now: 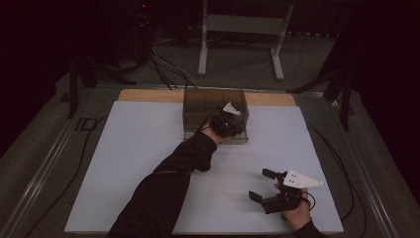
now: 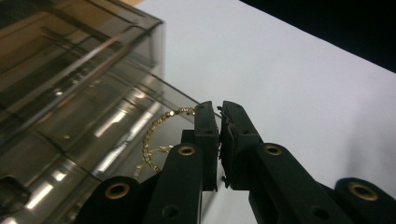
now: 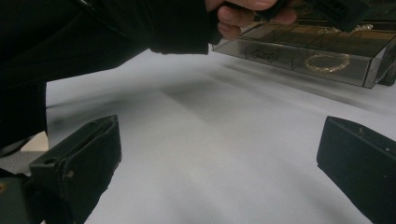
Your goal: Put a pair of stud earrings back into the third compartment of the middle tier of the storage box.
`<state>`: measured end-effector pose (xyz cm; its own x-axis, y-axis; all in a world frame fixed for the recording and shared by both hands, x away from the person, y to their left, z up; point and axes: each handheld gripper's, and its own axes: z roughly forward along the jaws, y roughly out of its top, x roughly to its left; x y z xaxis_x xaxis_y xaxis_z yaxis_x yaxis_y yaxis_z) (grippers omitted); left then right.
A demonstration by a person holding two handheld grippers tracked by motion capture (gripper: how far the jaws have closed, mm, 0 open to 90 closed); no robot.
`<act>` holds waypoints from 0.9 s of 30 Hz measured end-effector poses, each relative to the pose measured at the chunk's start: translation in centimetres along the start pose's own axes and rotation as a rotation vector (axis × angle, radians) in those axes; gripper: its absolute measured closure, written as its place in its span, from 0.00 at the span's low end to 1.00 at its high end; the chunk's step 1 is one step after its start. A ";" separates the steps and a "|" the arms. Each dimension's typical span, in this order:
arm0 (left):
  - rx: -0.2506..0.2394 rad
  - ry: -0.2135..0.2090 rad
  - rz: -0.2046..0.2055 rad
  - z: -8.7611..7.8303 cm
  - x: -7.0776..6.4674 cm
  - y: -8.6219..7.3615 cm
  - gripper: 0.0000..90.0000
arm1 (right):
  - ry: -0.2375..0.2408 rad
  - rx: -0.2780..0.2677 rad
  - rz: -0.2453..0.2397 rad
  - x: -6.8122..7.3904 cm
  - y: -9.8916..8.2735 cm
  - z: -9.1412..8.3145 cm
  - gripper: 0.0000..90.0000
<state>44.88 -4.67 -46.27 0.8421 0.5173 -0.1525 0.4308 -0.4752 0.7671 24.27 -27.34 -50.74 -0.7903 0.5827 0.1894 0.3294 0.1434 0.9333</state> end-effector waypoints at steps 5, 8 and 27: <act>-0.037 -0.003 -0.030 0.1 0.3 0.0 0.79 | 0.001 0.000 -0.001 0.0 0.0 0.0 0.00; -0.047 -0.004 -0.032 -0.5 0.0 0.3 0.65 | 0.003 -0.001 0.002 0.0 0.0 -0.1 0.00; -0.085 0.035 -0.071 -6.0 -1.2 -1.2 0.21 | -0.003 0.009 -0.009 0.2 0.0 0.1 0.00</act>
<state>41.39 -0.48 -43.22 0.7982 0.5726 -0.1872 0.4584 -0.3757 0.8054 24.20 -27.14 -50.73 -0.7917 0.5836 0.1805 0.3270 0.1553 0.9322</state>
